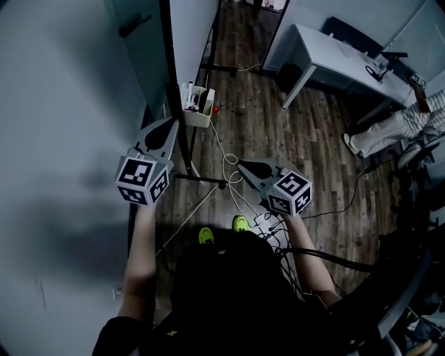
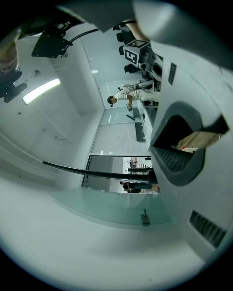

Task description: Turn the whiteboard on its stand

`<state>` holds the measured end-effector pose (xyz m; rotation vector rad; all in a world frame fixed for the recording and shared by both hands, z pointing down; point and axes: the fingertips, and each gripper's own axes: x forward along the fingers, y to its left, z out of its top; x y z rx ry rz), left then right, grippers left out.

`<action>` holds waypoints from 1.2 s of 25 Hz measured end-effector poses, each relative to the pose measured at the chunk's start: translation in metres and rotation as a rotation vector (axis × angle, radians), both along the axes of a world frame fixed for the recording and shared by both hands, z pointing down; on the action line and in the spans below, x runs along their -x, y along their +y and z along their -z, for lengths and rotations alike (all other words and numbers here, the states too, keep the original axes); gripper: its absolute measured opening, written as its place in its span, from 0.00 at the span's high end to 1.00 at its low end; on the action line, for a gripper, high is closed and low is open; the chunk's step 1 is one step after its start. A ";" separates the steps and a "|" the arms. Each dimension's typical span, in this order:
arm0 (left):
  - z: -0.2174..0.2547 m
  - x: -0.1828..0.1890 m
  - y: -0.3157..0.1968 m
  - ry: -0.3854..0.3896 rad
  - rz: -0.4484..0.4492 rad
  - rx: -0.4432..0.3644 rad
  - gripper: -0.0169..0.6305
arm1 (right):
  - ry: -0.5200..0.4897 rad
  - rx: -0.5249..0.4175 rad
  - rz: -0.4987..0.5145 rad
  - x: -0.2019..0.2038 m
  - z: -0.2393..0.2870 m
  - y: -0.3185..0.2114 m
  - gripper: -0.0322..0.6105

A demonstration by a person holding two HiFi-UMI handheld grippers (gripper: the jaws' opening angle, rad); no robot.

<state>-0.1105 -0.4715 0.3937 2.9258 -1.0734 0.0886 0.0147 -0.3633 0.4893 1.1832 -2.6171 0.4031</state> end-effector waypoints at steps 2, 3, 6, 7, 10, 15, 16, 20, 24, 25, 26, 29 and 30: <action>-0.001 -0.005 0.008 0.007 -0.008 0.001 0.97 | 0.001 -0.005 -0.003 -0.004 0.001 0.006 0.91; -0.001 -0.008 0.013 0.011 -0.010 0.001 0.97 | 0.001 -0.008 -0.002 -0.007 0.001 0.008 0.91; -0.004 -0.016 0.027 0.022 -0.011 0.008 0.97 | -0.007 -0.014 0.009 -0.012 -0.001 0.017 0.91; -0.005 -0.018 0.033 0.029 -0.009 0.013 0.97 | -0.013 -0.015 0.016 -0.013 -0.001 0.020 0.91; -0.006 -0.025 0.052 0.049 0.007 0.033 0.97 | -0.033 -0.018 0.042 -0.017 -0.001 0.035 0.91; -0.010 -0.038 0.088 0.049 0.028 0.049 0.97 | -0.037 -0.020 0.088 -0.034 -0.001 0.061 0.91; -0.012 -0.041 0.094 0.049 0.035 0.054 0.97 | -0.039 -0.019 0.091 -0.039 -0.002 0.065 0.91; -0.021 -0.054 0.119 0.049 0.038 0.080 0.97 | -0.052 -0.017 0.098 -0.052 -0.007 0.082 0.91; -0.025 -0.065 0.138 0.062 0.041 0.098 0.97 | -0.066 -0.012 0.117 -0.058 -0.012 0.100 0.91; -0.025 -0.067 0.143 0.060 0.043 0.096 0.97 | -0.068 -0.012 0.123 -0.059 -0.013 0.104 0.91; -0.024 -0.070 0.147 0.058 0.045 0.093 0.97 | -0.071 -0.013 0.130 -0.059 -0.013 0.108 0.91; -0.022 -0.077 0.161 0.057 0.051 0.088 0.97 | -0.079 -0.020 0.151 -0.062 -0.012 0.116 0.91; -0.023 -0.079 0.166 0.059 0.053 0.091 0.97 | -0.082 -0.021 0.157 -0.063 -0.011 0.119 0.91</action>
